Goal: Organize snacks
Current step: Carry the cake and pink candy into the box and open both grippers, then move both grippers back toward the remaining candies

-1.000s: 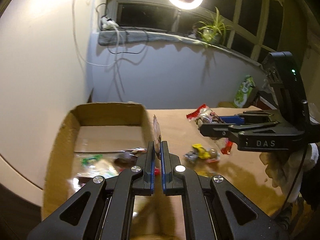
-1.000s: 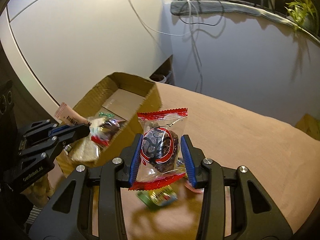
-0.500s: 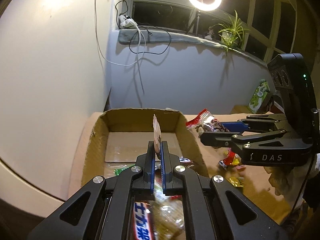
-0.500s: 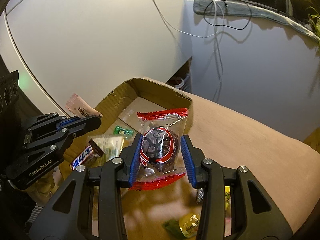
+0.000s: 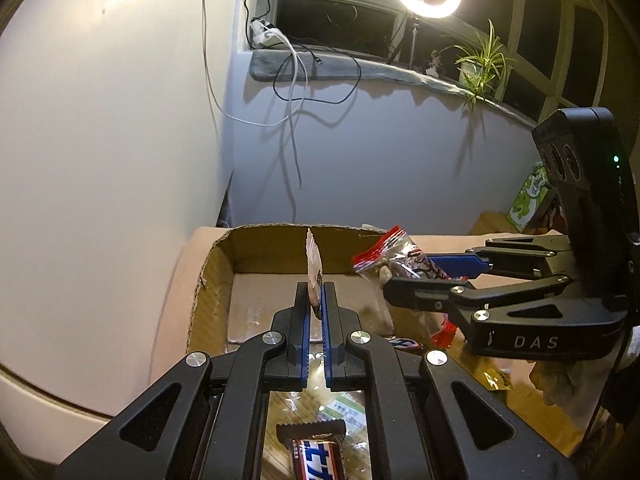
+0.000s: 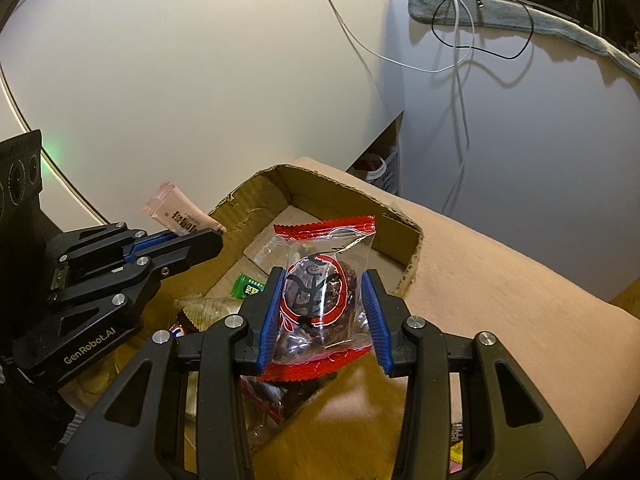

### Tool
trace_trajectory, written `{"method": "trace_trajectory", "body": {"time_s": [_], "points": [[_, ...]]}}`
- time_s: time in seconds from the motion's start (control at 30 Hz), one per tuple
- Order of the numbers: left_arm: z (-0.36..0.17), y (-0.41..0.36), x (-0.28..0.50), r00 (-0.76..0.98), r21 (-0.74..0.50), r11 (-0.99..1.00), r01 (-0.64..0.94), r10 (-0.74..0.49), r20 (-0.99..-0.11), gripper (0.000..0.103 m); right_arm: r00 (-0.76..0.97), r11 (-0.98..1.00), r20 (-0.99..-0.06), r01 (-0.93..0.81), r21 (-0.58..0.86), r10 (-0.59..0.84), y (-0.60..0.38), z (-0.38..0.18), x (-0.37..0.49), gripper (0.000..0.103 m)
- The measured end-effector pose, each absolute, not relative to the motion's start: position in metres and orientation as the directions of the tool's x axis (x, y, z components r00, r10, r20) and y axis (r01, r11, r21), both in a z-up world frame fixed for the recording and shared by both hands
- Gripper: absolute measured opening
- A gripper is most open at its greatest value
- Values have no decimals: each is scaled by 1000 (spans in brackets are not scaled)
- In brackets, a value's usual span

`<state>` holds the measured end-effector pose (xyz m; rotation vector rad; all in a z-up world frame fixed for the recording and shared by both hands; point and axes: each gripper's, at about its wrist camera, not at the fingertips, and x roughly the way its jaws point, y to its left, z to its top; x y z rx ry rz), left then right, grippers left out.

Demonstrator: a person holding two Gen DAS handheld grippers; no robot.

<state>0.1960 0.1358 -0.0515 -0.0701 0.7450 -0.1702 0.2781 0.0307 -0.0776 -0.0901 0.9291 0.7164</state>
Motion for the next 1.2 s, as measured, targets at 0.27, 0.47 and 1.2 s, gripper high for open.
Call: {"method": "trace_trajectory", "body": {"time_s": [0.27,0.47,1.2], "points": [[-53,140,199,719,-132,984,119,-177,-672,4,368,760,-768,-610,226,524,37,-83,280,42],[-53,140,199,721,-123,985,120,-172,-671,11,376,762,-768,-611,214,518,37,-81,278,42],[-31,126,183,770,-71,993,91,-115,-627,68,460,818,-770,-558,137,442,-1,-66,264,76]]}}
